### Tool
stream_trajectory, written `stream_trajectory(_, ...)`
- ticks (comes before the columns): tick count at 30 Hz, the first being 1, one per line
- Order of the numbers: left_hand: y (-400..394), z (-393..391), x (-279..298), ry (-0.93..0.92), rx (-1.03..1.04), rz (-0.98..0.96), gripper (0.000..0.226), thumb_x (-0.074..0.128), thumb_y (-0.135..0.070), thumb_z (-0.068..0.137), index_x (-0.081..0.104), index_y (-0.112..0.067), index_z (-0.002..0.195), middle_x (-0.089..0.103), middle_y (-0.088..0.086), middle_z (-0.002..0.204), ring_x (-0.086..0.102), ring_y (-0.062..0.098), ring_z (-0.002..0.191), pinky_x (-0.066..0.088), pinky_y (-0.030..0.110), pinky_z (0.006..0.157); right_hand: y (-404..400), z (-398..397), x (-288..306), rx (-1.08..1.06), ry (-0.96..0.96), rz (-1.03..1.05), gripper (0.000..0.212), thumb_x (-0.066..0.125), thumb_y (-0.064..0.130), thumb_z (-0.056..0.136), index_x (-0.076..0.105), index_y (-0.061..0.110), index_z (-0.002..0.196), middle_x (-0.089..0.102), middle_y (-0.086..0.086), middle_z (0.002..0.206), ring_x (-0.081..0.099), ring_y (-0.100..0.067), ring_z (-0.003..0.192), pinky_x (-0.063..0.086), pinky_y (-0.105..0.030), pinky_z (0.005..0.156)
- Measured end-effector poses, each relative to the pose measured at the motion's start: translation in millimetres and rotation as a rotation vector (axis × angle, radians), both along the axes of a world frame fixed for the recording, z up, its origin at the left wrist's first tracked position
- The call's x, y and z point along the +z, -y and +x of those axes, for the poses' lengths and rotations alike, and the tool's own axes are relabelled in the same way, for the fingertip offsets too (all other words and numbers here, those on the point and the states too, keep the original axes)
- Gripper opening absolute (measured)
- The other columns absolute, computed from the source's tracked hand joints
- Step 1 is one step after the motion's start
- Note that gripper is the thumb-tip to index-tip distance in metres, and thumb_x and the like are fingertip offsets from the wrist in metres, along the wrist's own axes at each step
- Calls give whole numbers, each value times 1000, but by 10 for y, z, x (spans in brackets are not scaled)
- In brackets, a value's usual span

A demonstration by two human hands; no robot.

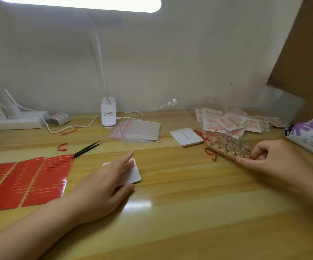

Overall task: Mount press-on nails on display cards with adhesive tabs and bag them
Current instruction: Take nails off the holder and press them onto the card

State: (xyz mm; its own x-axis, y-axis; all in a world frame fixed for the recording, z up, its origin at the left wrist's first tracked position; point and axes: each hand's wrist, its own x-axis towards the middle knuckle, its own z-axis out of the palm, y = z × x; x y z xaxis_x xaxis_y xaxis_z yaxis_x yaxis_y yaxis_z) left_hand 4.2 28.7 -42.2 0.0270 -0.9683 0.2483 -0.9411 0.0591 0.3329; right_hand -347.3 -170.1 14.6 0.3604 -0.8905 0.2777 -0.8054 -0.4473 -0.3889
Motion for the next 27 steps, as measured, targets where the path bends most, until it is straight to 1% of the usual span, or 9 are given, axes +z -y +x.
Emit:
stream_trajectory(2, 0, 10, -6, 0, 6, -2, 76, 51, -48, 94, 2, -39, 152, 34, -26, 149, 32, -3, 136, 19, 2, 97, 19, -74, 12, -28, 29, -1, 36, 81, 54, 61, 65, 22, 63, 58, 5, 52, 54, -15, 51, 36, -26, 48)
stream_trajectory(5, -4, 16, -7, -5, 6, -2, 75, 52, -48, 93, 5, -39, 152, 35, -26, 149, 33, -4, 136, 23, 6, 101, 57, -159, 55, -53, 64, -20, 36, 82, 51, 60, 64, 21, 61, 59, 3, 52, 56, -17, 53, 40, -27, 49)
stream_trajectory(10, -14, 26, -8, -6, -4, -19, 74, 53, -49, 92, 8, -42, 150, 36, -28, 147, 35, -4, 135, 26, 10, 101, 82, -366, 158, -68, 92, -25, 36, 85, 49, 57, 65, 19, 58, 59, 3, 51, 56, -17, 54, 40, -26, 51)
stream_trajectory(14, -11, 28, -6, -4, -7, -27, 73, 53, -51, 91, 9, -44, 149, 36, -28, 146, 36, -4, 134, 27, 10, 101, 99, -387, 137, -61, -6, 11, 35, 86, 48, 58, 66, 19, 56, 60, 4, 50, 58, -15, 54, 41, -26, 50)
stream_trajectory(17, -17, 25, 1, -4, -8, -21, 73, 53, -50, 91, 10, -44, 149, 36, -29, 146, 35, -4, 134, 27, 11, 102, 120, -295, 12, -89, -108, 26, 40, 81, 56, 59, 65, 20, 56, 62, 5, 52, 60, -15, 56, 48, -33, 52)
stream_trajectory(19, -23, 22, 7, -1, -9, -13, 72, 52, -49, 91, 11, -42, 150, 34, -30, 146, 35, -4, 135, 27, 12, 103, 134, -223, -76, -109, -206, 16, 45, 77, 65, 58, 64, 22, 56, 61, 7, 54, 59, -12, 56, 45, -29, 50)
stream_trajectory(21, -28, 20, 16, 6, -7, -11, 71, 52, -48, 92, 12, -41, 150, 33, -30, 147, 34, -4, 135, 28, 13, 104, 149, -162, -132, -121, -290, -15, 51, 71, 73, 57, 63, 23, 54, 60, 7, 52, 57, -9, 53, 37, -25, 46)
stream_trajectory(24, -28, 4, 31, 6, 4, -7, 70, 53, -47, 92, 13, -40, 150, 34, -30, 146, 35, -3, 135, 29, 14, 104, 179, -114, -147, -153, -363, -84, 62, 61, 82, 59, 58, 20, 52, 56, 5, 47, 54, -10, 49, 29, -25, 43)
stream_trajectory(27, -25, -6, 38, 9, 11, 7, 69, 53, -46, 93, 14, -40, 150, 34, -30, 146, 35, -3, 134, 28, 12, 102, 170, -76, -91, -188, -448, -116, 72, 51, 89, 56, 61, 18, 56, 58, 5, 50, 55, -12, 50, 36, -26, 45)
